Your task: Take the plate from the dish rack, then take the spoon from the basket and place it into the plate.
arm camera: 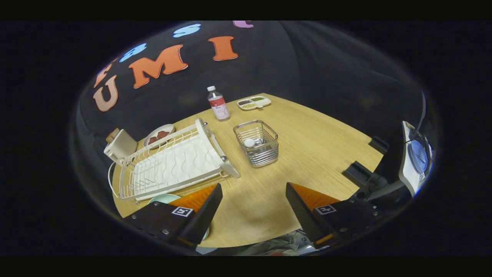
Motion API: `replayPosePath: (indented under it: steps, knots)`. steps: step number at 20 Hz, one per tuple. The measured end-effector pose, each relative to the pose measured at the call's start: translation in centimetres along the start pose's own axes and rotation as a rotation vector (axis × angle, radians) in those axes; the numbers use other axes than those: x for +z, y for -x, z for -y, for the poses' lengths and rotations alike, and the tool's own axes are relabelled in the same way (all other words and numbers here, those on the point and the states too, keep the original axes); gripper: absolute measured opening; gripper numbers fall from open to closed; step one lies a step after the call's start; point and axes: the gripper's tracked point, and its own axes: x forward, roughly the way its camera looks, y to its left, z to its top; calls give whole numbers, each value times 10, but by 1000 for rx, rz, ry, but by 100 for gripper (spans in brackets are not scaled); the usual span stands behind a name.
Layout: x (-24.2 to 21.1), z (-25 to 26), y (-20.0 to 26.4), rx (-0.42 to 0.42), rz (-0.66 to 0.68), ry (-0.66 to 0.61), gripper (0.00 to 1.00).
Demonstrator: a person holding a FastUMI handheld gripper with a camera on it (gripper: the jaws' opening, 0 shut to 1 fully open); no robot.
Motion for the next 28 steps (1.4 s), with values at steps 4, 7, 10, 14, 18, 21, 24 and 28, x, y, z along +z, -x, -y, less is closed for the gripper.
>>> replayPosePath:
  steps: [4, 7, 10, 14, 18, 21, 24, 28]
  knots:
    - [38, 14, -5, -24, 123, 15, 99]
    - [70, 8, -4, 4, 237, 72, 98]
    - [81, -2, -10, 40, 285, 158, 90]
    - [79, -13, -27, 77, 270, 213, 71]
    - [75, -16, -45, 98, 241, 245, 49]
    - [74, -13, -57, 93, 227, 268, 29]
    - [79, -14, -58, 110, 232, 265, 15]
    - [80, -10, -57, 115, 219, 234, 11]
